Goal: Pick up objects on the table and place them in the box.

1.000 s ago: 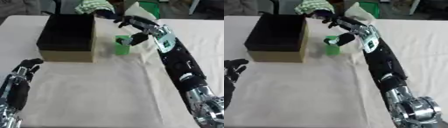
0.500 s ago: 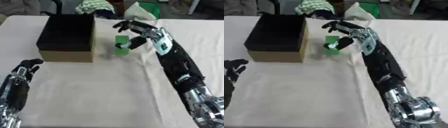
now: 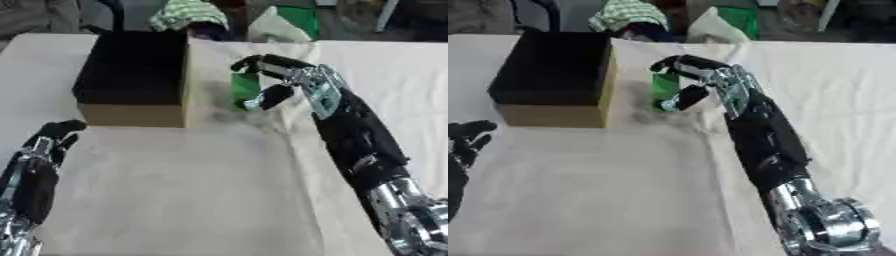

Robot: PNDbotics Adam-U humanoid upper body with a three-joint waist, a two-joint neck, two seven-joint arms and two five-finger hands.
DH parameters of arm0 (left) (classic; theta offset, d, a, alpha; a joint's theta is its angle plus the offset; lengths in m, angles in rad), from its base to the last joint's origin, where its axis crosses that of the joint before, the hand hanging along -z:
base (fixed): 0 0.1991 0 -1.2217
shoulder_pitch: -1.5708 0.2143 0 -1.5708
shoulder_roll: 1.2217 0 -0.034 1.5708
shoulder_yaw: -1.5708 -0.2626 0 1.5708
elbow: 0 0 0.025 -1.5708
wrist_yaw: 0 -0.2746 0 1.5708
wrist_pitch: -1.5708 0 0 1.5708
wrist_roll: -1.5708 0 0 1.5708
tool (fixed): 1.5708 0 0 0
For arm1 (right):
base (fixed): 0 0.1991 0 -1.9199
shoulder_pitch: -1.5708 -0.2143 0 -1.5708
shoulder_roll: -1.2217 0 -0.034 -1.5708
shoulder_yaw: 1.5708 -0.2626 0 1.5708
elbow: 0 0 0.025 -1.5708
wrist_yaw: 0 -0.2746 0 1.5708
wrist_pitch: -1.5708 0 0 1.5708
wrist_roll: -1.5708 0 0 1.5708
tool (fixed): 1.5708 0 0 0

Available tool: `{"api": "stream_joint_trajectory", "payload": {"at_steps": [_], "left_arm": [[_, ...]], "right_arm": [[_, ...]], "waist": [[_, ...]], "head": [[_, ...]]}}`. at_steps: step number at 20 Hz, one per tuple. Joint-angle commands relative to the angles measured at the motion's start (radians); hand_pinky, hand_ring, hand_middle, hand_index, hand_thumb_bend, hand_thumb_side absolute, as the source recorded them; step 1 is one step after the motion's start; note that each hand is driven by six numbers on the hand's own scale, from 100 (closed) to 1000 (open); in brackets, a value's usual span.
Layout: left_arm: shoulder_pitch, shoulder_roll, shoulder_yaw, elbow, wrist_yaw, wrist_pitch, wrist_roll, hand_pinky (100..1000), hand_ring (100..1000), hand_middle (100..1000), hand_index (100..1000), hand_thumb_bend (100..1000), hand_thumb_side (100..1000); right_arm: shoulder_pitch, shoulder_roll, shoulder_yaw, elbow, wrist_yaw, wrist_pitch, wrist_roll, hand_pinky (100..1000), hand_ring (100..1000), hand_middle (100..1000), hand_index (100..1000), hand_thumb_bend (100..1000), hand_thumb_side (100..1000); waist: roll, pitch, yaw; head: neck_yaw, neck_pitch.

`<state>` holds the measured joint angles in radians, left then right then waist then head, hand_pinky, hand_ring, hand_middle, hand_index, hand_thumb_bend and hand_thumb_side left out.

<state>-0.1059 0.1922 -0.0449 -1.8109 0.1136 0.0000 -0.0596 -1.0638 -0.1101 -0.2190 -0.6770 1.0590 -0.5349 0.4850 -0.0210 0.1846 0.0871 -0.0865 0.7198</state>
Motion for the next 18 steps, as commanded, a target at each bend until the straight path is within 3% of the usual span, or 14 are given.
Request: {"api": "stream_joint_trajectory", "payload": {"at_steps": [1, 9, 13, 14, 18], "left_arm": [[-0.009, 0.001, 0.003, -0.010, -0.005, -0.001, 0.002, 1000, 978, 709, 745, 100, 819], [-0.009, 0.000, 0.003, -0.009, -0.006, 0.000, 0.001, 1000, 977, 709, 745, 100, 820], [-0.009, 0.000, 0.002, -0.009, -0.006, 0.000, 0.001, 1000, 977, 708, 745, 100, 821], [-0.009, 0.000, 0.002, -0.009, -0.006, 0.000, 0.001, 1000, 977, 708, 745, 100, 821], [-0.010, -0.001, 0.002, -0.008, -0.006, 0.001, 0.001, 1000, 977, 708, 745, 100, 821]], "right_arm": [[-0.015, -0.007, -0.009, -0.004, 0.030, 0.012, -0.029, 893, 818, 863, 939, 367, 412], [-0.009, -0.004, -0.012, 0.007, 0.061, 0.028, -0.060, 885, 801, 793, 910, 361, 426], [-0.007, -0.002, -0.011, 0.005, 0.068, 0.019, -0.075, 866, 768, 676, 871, 386, 393], [-0.006, -0.001, -0.011, 0.002, 0.071, 0.015, -0.082, 851, 745, 601, 849, 406, 347], [-0.004, 0.002, -0.012, -0.008, 0.097, 0.007, -0.123, 817, 691, 474, 812, 407, 204]], "waist": [[0.003, -0.016, -0.001], [0.003, -0.014, -0.002], [0.003, -0.014, -0.001], [0.003, -0.014, -0.001], [0.001, -0.015, 0.000]], "head": [[-0.003, -0.011], [-0.003, -0.012], [-0.004, -0.014], [-0.004, -0.014], [-0.004, -0.016]]}}
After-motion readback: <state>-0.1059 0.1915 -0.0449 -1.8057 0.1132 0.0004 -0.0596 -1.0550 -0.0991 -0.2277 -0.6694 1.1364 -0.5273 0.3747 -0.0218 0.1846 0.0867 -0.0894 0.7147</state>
